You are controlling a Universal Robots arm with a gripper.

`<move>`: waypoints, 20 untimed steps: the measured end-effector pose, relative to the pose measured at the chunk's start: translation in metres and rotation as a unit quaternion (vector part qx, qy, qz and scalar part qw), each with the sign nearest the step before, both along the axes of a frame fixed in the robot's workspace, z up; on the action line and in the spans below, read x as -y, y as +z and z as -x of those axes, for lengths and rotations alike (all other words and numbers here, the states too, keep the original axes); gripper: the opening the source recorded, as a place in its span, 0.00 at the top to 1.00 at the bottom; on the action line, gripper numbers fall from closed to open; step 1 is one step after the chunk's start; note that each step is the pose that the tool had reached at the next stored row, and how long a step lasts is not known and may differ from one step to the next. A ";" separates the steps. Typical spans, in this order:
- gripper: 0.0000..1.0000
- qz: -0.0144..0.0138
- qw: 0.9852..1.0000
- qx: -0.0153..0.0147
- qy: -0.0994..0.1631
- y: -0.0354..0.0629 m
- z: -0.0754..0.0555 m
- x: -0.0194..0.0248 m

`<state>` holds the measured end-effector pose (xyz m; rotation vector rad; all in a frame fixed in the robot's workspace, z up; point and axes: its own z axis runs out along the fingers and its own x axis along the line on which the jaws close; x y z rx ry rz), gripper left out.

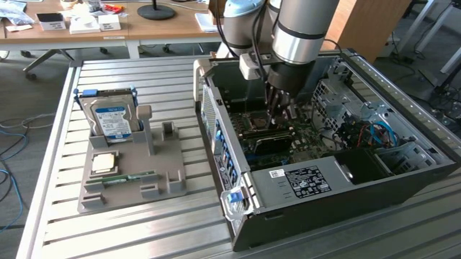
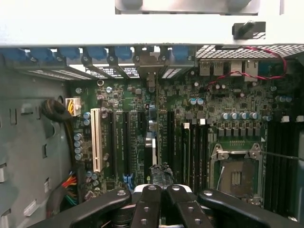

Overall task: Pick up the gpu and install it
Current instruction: 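Press down on the gpu until it lock into place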

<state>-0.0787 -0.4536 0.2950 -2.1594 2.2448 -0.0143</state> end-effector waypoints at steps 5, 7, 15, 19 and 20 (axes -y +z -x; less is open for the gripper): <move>0.89 0.000 1.000 0.000 0.000 -0.0069 0.000 0.0001; 0.89 0.000 1.000 0.000 0.000 -0.0068 0.000 0.0001; 0.89 0.004 1.000 -0.003 0.000 -0.0069 -0.001 0.0000; 0.89 0.007 1.000 -0.004 0.000 -0.0070 -0.001 0.0001; 0.89 0.006 1.000 -0.004 0.000 -0.0073 -0.001 0.0000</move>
